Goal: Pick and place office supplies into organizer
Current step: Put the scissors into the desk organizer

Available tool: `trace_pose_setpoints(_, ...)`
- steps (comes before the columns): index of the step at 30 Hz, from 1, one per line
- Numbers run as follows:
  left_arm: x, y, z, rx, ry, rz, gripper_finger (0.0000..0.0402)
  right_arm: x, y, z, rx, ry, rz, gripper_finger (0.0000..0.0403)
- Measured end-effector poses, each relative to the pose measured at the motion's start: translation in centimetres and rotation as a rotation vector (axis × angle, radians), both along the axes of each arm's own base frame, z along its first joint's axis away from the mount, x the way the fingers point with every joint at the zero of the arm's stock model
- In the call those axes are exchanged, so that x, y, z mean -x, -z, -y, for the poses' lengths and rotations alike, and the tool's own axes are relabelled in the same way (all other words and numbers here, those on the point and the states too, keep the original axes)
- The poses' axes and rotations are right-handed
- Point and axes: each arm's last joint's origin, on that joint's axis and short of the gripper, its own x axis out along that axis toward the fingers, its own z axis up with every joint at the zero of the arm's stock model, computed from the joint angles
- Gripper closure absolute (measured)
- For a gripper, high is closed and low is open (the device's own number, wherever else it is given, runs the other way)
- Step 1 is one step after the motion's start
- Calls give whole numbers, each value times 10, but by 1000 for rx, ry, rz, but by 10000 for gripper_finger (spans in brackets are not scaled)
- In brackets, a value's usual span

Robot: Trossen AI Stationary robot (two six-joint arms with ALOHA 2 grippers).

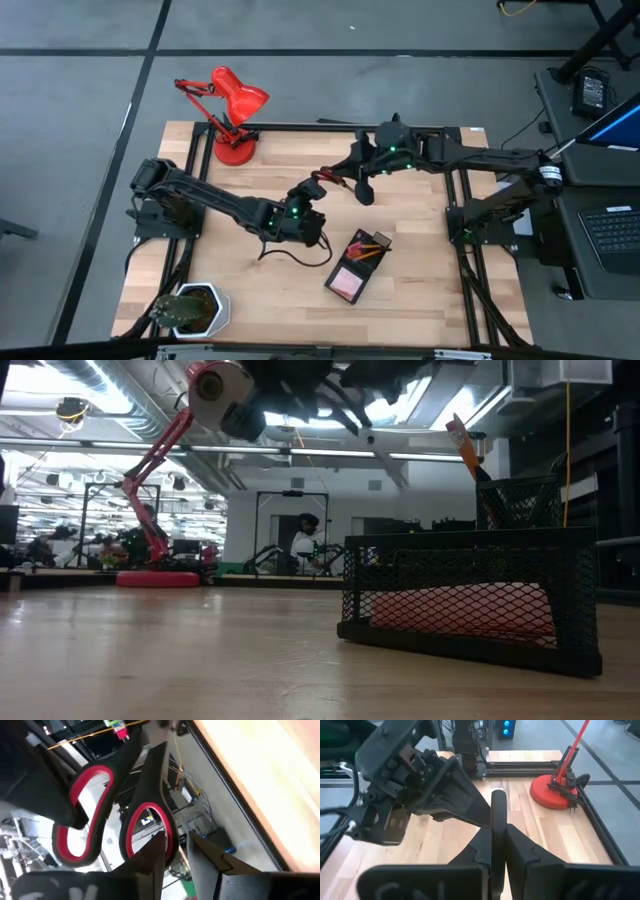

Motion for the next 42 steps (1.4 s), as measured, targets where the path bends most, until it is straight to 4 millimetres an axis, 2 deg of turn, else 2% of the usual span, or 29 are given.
trace_pose_setpoints(4, 4, -14, 8, 23, 27, 80, 320, 8, -7, -1, 3, 5, 8, 377)
trace_pose_setpoints(10, 19, -45, 25, 88, 92, 252, 318, 14, -4, -1, 4, 29, -47, 377)
trace_pose_setpoints(15, 37, -66, 27, 329, 149, 471, 325, 15, -6, -7, 38, 24, -44, 377)
trace_pose_setpoints(21, 60, -88, 20, 612, 195, 653, 374, 32, -19, -26, 124, 42, -12, 377)
trace_pose_setpoints(24, 72, -89, 17, 712, 224, 682, 396, 46, -20, -38, 150, 61, 29, 377)
trace_pose_setpoints(28, 88, -88, 11, 831, 225, 749, 399, 68, -10, -52, 152, 92, 101, 377)
trace_pose_setpoints(33, 98, -81, 8, 890, 240, 809, 400, 96, -1, -69, 132, 64, 297, 377)
trace_pose_setpoints(42, 102, -54, 7, 938, 272, 864, 400, 130, 43, -93, 71, 89, 399, 377)
